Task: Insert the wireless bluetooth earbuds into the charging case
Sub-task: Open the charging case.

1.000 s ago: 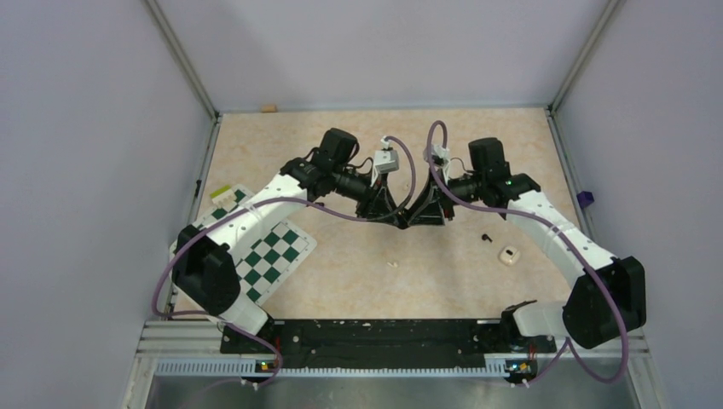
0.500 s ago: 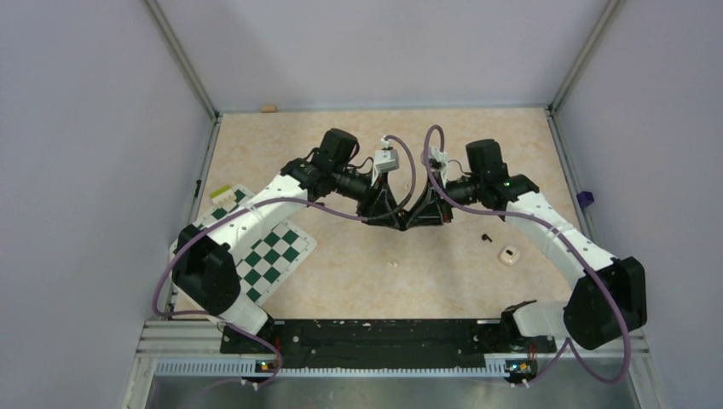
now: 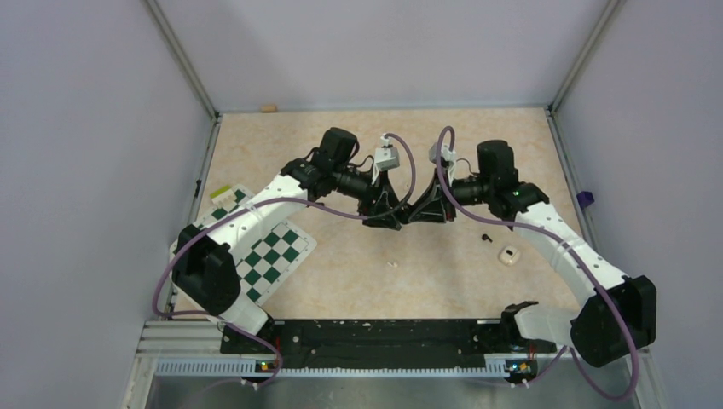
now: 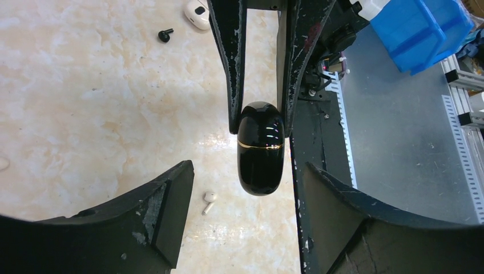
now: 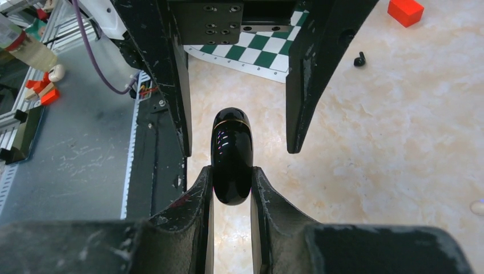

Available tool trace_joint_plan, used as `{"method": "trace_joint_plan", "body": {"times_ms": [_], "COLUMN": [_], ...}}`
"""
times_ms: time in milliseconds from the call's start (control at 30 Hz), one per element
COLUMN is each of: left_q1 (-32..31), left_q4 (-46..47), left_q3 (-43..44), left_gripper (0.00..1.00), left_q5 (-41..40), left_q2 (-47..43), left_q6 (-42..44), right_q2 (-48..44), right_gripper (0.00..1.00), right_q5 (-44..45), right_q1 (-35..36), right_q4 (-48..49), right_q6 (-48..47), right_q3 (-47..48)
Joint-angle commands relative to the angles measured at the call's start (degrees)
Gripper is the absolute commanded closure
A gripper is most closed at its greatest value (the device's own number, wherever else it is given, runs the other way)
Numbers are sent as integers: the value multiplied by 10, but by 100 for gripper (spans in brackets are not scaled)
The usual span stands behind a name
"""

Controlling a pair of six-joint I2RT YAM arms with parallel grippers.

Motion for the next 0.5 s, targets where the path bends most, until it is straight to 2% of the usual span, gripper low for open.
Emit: {"method": "trace_joint_plan", "body": {"times_ms": [0, 300, 467], "left_q1": [-1, -2, -4], "left_q4": [29, 36, 37], "left_q3": [-2, -4, -4], "left_gripper": [26, 33, 46], "left_q5": [4, 10, 12], "left_q2": [1, 13, 17], "left_q6": [-10, -18, -18], "right_q2": [-5, 0, 2], "right_gripper": [97, 97, 97], "right_q5": [1, 9, 18], "right_q1": [-4, -4, -2], "right_q4": [58, 89, 93], "right_q6": [34, 56, 57], "right_q3": [-5, -15, -18]}}
